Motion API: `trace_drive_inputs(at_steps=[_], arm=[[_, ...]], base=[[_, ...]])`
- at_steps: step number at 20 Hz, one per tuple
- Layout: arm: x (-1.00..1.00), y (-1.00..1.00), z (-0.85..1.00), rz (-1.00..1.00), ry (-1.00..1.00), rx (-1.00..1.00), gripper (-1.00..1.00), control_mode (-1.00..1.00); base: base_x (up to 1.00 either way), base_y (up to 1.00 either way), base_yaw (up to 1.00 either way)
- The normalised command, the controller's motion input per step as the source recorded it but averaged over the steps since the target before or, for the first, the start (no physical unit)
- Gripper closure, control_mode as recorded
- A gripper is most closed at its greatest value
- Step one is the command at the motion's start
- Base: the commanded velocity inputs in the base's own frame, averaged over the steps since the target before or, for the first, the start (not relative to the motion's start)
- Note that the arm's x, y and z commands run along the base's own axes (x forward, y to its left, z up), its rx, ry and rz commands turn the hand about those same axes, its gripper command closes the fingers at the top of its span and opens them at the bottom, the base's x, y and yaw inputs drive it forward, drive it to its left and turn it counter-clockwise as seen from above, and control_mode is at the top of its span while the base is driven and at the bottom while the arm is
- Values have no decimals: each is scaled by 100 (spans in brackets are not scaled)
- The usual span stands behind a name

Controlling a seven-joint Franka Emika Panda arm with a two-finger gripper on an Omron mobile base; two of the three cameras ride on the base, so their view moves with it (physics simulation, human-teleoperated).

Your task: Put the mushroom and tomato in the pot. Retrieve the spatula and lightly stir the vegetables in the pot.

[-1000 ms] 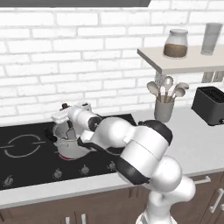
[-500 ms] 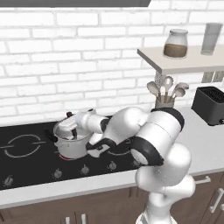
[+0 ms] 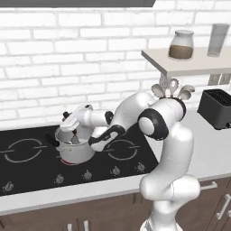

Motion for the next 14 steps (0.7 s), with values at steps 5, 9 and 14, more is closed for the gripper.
trace_drive_inputs(at_steps=[5, 9, 14], arm=[[30, 0, -38, 30, -26, 7, 100, -100], [33, 0, -71, 27, -1, 13, 100, -100], [0, 0, -31, 29, 5, 35, 100, -100]], base=[[0, 0, 0], [0, 0, 0], [0, 0, 0]])
